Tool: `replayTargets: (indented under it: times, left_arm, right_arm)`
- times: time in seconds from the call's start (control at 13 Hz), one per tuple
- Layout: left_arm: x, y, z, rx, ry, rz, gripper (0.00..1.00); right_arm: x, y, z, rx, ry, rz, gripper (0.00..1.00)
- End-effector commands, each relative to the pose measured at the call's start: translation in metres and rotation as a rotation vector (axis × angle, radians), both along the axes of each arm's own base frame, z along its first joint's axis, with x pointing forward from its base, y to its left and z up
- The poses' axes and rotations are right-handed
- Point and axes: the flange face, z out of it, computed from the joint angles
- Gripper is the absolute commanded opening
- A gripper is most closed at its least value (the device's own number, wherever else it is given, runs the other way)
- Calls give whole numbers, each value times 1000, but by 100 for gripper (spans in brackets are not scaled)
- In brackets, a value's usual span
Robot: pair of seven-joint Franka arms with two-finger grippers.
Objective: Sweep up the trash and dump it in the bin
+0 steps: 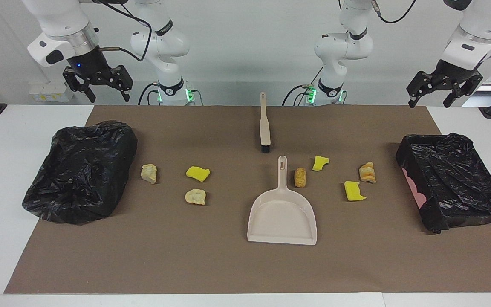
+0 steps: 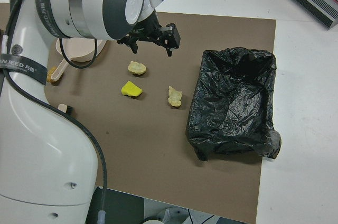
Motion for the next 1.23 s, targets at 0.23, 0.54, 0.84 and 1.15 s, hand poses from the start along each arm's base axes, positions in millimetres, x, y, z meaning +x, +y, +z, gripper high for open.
replayTargets:
  times: [0.23, 0.54, 0.84, 1.15]
  left_arm:
    - [-7, 1, 1, -10, 6, -10, 100]
    - [-7, 1, 1, -10, 6, -10, 100]
    - [-7, 1, 1, -10, 6, -10, 100]
    - [-7, 2, 1, -11, 6, -9, 100]
  right_arm:
    - [-6, -5, 4, 15, -10, 8, 100]
    - [-6, -8, 4, 2, -14, 1, 100]
    - [-6, -4, 3, 4, -11, 12, 100]
    - [-7, -5, 3, 3, -2, 13, 100]
